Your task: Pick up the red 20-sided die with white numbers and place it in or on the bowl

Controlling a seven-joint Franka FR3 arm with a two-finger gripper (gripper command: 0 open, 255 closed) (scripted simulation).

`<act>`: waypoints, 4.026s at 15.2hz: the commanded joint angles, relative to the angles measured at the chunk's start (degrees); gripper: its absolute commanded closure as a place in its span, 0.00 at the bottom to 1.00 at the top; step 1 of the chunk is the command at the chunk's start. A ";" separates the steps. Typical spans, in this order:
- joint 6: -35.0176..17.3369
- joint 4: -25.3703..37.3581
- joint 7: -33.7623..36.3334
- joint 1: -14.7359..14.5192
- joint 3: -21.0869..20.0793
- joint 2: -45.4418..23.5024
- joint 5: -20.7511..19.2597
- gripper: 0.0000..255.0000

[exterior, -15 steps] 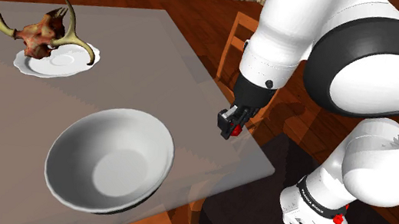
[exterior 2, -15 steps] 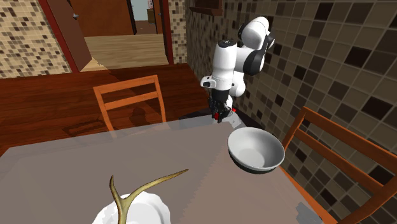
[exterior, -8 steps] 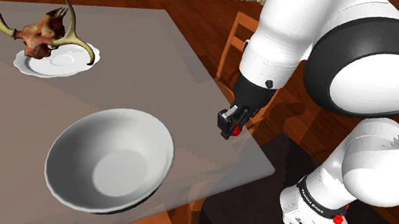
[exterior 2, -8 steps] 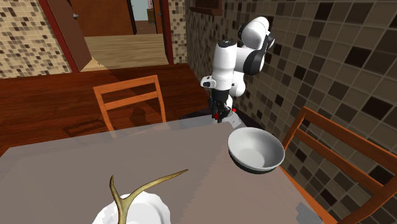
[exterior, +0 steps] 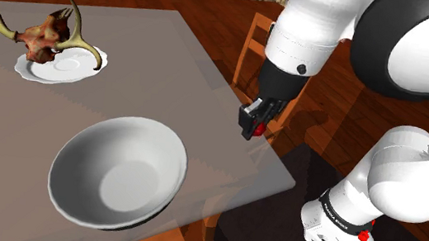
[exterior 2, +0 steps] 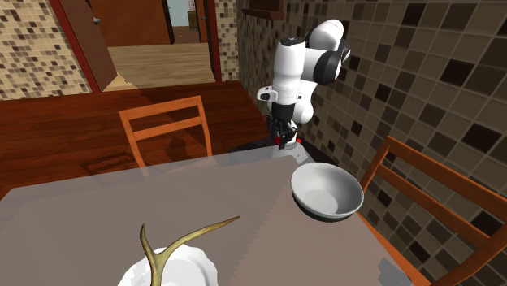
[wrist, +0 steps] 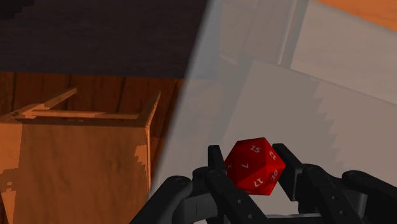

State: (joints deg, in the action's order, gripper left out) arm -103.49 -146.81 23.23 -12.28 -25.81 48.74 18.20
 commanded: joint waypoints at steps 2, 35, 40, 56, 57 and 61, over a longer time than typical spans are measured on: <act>2.23 2.26 0.14 0.20 0.66 0.18 -0.72 1.00; 9.51 40.45 20.98 7.46 -19.07 -28.17 -6.29 1.00; 9.44 52.14 33.03 9.65 -31.26 -43.98 -17.12 1.00; -0.47 42.17 33.60 8.97 -31.34 -43.94 -17.08 1.00; -0.47 42.17 33.60 8.97 -31.34 -43.94 -17.08 1.00; -0.47 42.18 33.60 8.97 -31.34 -43.94 -17.08 1.00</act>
State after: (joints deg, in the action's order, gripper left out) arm -103.95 -104.63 56.84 -3.31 -57.15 4.80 1.11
